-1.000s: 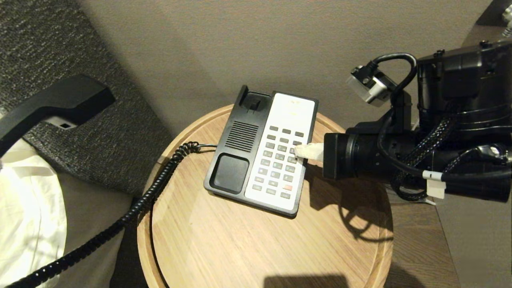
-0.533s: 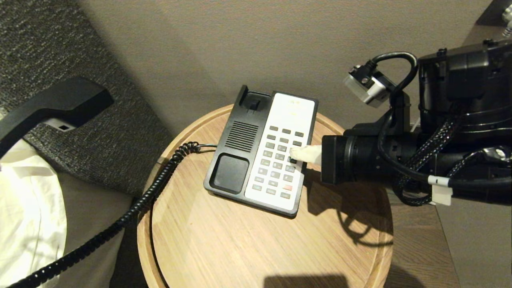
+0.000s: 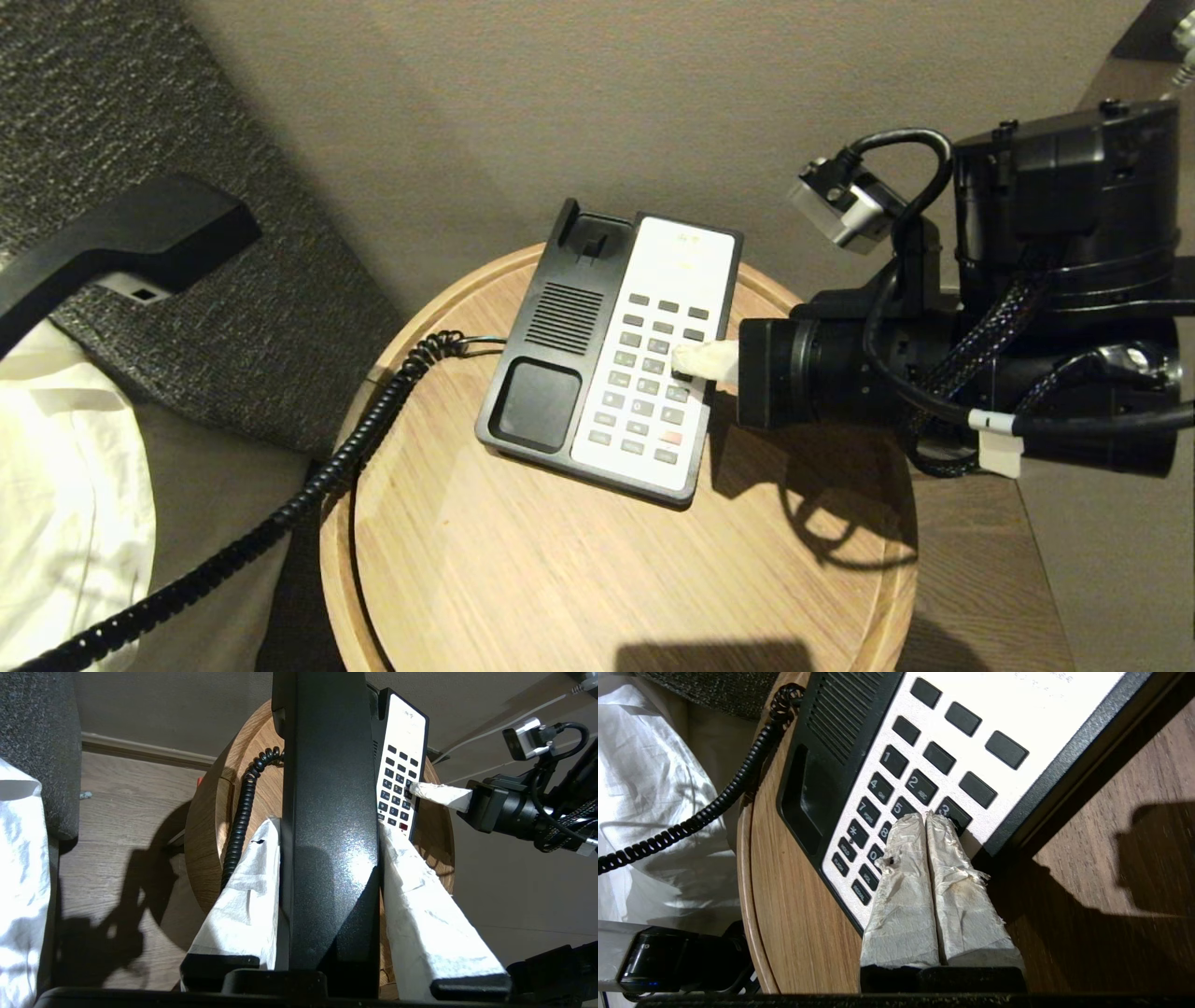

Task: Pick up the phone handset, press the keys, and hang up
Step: Dial the number

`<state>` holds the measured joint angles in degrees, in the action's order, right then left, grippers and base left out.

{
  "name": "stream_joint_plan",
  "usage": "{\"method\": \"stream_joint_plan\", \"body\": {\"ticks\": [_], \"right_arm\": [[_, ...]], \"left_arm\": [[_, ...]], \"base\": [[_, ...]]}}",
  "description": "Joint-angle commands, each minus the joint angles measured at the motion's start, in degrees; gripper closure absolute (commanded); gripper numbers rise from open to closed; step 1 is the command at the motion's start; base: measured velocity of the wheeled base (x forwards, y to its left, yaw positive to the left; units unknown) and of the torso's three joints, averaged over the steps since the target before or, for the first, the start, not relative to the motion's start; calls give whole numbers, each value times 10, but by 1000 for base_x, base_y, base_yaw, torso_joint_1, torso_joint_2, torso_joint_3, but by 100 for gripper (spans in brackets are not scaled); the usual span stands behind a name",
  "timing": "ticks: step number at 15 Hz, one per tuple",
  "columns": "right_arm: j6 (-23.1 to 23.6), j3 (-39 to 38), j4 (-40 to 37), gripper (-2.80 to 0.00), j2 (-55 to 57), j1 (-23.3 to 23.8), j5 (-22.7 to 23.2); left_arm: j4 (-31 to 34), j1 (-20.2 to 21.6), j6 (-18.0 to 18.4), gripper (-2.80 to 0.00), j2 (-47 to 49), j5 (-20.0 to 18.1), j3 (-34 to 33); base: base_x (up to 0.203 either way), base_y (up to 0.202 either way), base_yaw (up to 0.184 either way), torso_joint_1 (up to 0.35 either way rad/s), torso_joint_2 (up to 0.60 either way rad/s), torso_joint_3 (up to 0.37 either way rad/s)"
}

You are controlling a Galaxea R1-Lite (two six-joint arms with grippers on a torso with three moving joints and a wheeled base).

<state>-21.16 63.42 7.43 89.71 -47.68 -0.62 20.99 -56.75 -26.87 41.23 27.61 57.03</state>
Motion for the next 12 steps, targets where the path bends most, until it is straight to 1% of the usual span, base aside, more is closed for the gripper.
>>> {"method": "stream_joint_plan", "body": {"ticks": [1,12], "right_arm": [[-1,-4,0,0,3,1,0],[2,-21,7,0,17,2,0]], "left_arm": [[1,0,-1,0,2,2,0],[1,0,-1,0,-3,1,-2]], "base": [[0,0,0,0,0,0],[0,0,0,0,0,0]]}}
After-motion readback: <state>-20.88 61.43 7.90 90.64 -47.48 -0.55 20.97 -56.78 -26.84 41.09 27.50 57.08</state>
